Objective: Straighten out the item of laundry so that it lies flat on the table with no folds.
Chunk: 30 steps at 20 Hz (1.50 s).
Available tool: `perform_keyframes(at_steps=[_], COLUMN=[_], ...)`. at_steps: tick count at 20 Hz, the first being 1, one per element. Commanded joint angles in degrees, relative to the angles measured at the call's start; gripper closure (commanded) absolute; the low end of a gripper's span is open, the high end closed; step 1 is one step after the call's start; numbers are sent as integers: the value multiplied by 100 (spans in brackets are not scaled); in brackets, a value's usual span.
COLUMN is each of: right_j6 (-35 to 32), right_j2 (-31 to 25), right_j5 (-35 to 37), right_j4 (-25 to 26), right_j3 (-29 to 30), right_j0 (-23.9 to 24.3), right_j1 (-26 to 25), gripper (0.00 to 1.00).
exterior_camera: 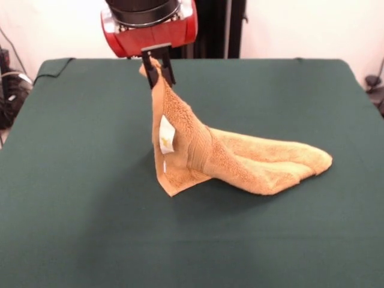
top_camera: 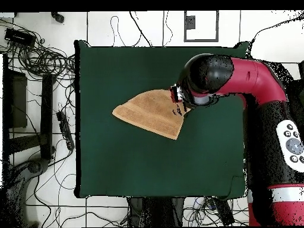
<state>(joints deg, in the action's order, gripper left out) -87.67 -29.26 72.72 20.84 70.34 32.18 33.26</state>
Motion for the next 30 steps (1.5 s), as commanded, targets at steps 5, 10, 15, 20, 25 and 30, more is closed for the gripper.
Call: perform_keyframes(at_steps=[5, 10, 15, 20, 25, 30], right_j6=[1327, 1073, 804, 635, 460, 82], right_j2=[-406, -404, -427, -431, -432, -354], right_j5=[238, -75, -383, -690, -1198, -1958], right_j4=[-38, -172, -317, -448, -454, -402], right_j3=[985, 1642, 2258, 2782, 3138, 3573], right_j0=[142, 273, 411, 497, 534, 459], right_j1=[735, 1181, 1550, 1816, 1821, 1874], gripper=[100, 100, 100, 100, 100, 100])
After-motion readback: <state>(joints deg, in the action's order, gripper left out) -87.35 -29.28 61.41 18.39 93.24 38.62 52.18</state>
